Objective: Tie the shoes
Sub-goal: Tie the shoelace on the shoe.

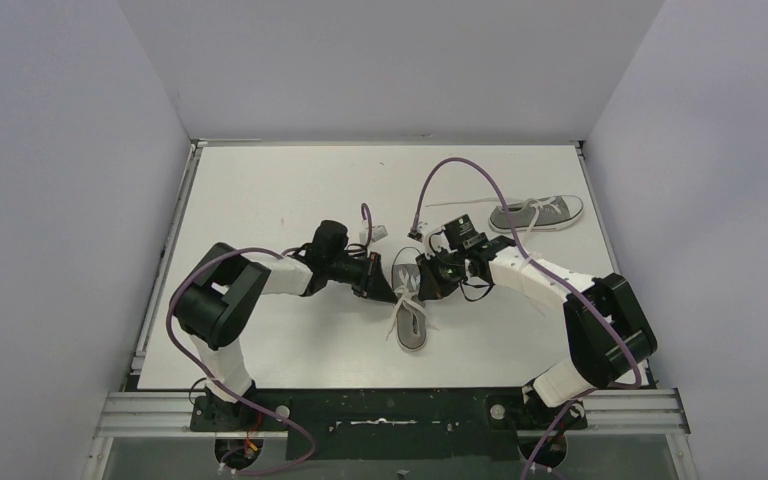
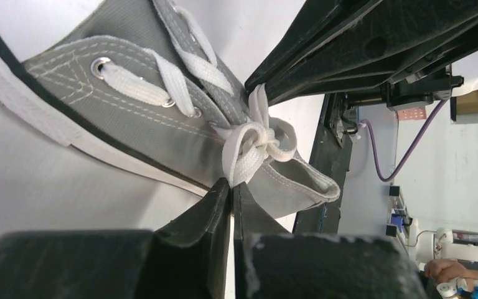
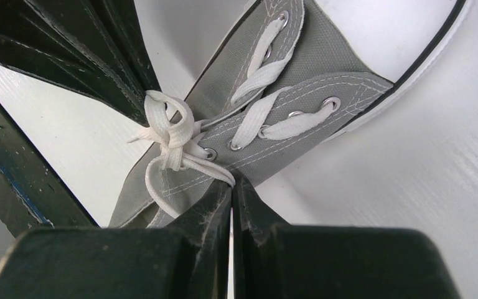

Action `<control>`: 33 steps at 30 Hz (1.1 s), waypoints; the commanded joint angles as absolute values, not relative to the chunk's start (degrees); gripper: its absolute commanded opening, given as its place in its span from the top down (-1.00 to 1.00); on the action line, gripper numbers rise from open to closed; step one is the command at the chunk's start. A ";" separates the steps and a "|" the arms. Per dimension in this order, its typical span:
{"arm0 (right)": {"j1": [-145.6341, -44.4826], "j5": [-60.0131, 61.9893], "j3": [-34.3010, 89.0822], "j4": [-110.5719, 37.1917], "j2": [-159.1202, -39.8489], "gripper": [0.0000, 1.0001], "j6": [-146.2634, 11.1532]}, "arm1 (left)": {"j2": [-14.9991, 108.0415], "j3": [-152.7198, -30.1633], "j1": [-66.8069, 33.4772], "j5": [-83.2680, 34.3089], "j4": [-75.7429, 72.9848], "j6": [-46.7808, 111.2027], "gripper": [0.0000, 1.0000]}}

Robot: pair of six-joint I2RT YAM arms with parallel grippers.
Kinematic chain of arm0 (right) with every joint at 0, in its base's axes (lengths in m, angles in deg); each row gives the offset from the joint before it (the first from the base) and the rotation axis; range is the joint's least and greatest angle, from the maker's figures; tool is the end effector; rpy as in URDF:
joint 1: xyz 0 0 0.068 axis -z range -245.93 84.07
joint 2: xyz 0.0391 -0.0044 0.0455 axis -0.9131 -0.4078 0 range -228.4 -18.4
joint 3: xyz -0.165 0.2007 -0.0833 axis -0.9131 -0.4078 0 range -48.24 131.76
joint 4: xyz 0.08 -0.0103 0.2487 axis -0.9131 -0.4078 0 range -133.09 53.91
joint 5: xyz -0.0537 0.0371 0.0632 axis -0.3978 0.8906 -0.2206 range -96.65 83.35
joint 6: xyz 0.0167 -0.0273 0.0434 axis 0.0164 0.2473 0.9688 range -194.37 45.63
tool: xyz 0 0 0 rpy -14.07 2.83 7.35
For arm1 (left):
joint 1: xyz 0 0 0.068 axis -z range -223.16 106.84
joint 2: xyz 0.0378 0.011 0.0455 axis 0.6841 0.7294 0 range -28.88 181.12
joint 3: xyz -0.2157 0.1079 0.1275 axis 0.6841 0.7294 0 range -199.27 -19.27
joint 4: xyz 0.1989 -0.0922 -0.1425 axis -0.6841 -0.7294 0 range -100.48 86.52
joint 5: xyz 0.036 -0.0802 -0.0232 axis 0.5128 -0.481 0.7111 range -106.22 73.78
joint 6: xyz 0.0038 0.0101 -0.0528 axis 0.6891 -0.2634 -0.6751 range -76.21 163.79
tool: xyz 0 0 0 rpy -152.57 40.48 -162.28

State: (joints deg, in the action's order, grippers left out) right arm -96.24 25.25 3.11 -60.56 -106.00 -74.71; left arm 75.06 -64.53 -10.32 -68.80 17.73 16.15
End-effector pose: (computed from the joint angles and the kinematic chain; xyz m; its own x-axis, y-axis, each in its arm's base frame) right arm 0.2434 0.1641 0.1900 -0.7491 -0.4436 -0.4920 -0.6560 0.5999 0.4580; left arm 0.2688 -0.2072 0.1334 -0.8514 0.2141 -0.4788 0.5239 0.3025 -0.7963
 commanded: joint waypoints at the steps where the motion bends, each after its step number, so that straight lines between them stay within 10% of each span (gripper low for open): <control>1: -96.01 23.38 6.56 -62.20 -105.25 1.00 -72.19 | 71.33 -66.06 -10.54 -68.45 12.51 19.30 0.98; 33: -75.02 24.00 -13.46 -49.47 -102.06 1.00 -37.82 | 69.49 -55.17 -11.56 -50.13 -5.18 16.89 1.00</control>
State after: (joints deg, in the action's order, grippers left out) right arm -81.09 30.49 -11.23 -54.16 -101.78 -38.82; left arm 68.61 -58.39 -10.26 -55.81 0.16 15.43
